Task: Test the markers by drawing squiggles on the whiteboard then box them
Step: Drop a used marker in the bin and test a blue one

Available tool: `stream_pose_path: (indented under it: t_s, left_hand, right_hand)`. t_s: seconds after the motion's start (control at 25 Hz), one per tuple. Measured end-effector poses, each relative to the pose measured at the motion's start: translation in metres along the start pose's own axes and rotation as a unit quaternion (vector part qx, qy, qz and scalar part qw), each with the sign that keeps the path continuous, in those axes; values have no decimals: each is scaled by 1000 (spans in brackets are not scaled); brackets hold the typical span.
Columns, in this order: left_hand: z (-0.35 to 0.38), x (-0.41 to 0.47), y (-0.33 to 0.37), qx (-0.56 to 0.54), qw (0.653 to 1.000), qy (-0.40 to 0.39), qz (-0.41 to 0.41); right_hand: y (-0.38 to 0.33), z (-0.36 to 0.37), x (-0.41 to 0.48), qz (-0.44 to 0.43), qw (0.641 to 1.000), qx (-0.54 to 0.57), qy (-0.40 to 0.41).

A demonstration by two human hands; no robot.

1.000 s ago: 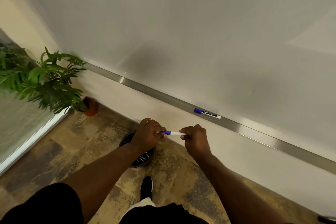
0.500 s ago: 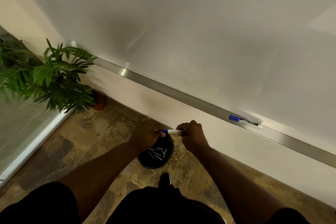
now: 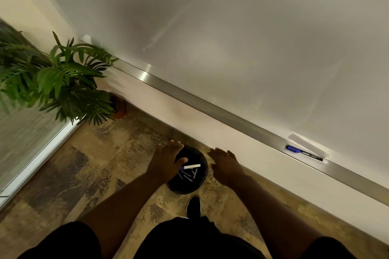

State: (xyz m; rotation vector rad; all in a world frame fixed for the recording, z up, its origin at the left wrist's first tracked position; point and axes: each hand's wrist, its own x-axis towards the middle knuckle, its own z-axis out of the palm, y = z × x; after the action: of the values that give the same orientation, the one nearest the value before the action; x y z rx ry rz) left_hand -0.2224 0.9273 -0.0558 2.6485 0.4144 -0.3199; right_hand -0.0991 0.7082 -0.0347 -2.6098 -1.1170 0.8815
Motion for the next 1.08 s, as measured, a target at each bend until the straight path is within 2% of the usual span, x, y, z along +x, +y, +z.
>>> stream_pose_path:
  t_s: [0.24,0.48,0.88,1.08]
  left_hand:
    - [-2,32,31,15,998,-61,30]
    - [0,62,94,-11,992,-70,104]
    - [45,93,241,36,980,-23,195]
    - [69,119,302,22,975,11,220]
  right_hand:
    - [28,-3,-3,35,999,9,15]
    - [62,-24,-27,84,991,56,85]
    - [166,-47,-99,108,976,68,178]
    - [226,-58,-122,146,950,53,272]
